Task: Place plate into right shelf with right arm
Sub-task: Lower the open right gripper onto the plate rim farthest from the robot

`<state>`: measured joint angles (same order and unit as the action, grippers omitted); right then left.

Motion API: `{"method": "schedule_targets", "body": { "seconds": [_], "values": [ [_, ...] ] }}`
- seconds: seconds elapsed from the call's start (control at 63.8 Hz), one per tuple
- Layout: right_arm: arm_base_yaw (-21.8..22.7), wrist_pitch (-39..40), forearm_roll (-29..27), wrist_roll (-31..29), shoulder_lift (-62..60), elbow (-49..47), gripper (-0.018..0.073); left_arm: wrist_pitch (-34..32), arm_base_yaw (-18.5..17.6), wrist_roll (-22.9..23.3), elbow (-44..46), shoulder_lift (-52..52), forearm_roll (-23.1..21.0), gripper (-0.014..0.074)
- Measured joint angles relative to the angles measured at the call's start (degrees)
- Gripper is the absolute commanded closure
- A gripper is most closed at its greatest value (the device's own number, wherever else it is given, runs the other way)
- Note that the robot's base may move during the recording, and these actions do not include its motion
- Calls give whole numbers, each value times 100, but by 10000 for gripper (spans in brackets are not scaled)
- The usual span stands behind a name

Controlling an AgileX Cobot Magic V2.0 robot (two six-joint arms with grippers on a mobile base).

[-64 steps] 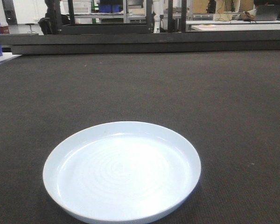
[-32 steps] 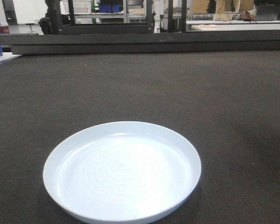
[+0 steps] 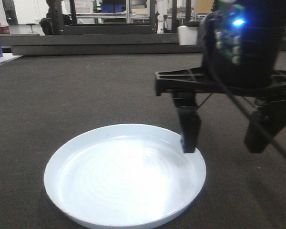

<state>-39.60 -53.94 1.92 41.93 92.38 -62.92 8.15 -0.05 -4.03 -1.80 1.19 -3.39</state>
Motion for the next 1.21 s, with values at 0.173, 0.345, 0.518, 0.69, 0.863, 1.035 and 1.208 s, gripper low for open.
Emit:
{"method": "schedule_targets", "body": {
  "seconds": [0.173,0.345,0.518,0.69,0.863,1.035,1.208],
  "values": [
    [-90,60,0,54,340,-121,-51,0,0,0,0,0,0,643],
    [-98,221,0,54,572,-121,-50,0,0,0,0,0,0,643],
    [-98,248,0,54,595,-121,-13,0,0,0,0,0,0,643],
    [-98,248,0,61,610,-121,204,0,0,0,0,0,0,643],
    [-104,221,-8,75,620,-143,493,0,0,0,0,0,0,643],
    [-113,160,-22,55,523,-166,505,0,0,0,0,0,0,643],
    [-84,177,77,42,-5,-51,505,0,0,0,0,0,0,643]
  ]
}}
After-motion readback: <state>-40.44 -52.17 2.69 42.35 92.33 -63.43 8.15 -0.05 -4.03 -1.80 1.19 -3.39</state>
